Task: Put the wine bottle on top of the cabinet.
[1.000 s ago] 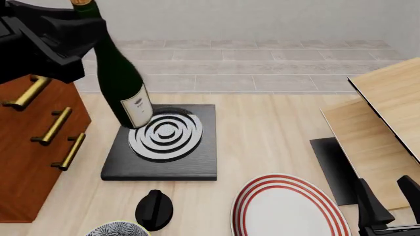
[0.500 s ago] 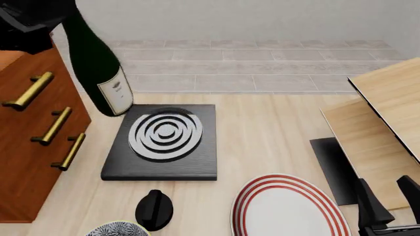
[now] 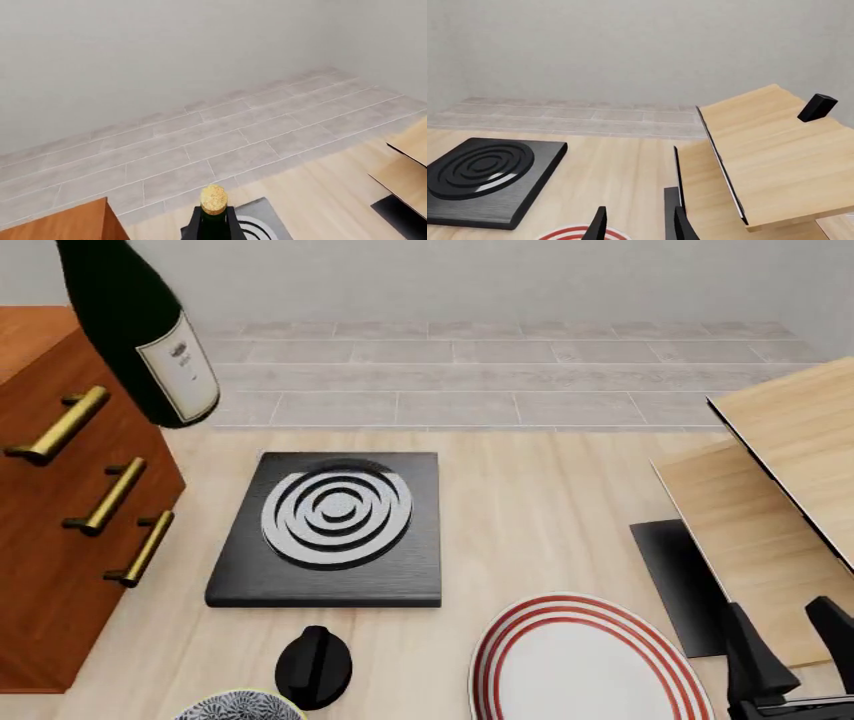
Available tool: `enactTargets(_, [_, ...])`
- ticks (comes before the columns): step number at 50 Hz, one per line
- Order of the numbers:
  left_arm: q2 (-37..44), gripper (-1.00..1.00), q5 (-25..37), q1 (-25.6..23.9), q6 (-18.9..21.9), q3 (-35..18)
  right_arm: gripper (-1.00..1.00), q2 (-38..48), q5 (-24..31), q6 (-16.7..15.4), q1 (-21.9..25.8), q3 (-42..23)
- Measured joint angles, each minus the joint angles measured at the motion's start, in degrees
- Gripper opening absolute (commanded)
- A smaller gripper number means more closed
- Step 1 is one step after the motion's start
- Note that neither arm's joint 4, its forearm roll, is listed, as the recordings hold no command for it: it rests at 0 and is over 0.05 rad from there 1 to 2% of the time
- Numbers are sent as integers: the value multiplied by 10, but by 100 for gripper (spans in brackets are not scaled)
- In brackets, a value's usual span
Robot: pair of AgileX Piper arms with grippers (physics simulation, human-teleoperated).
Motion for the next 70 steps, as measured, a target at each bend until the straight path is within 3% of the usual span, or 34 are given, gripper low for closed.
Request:
enactTargets(34, [79,-100,24,160,-11,-124,100,1,-1,-2,0,0])
enactTargets(70, [193,-100,13,347,-25,-213,100,1,-1,-4,0,0])
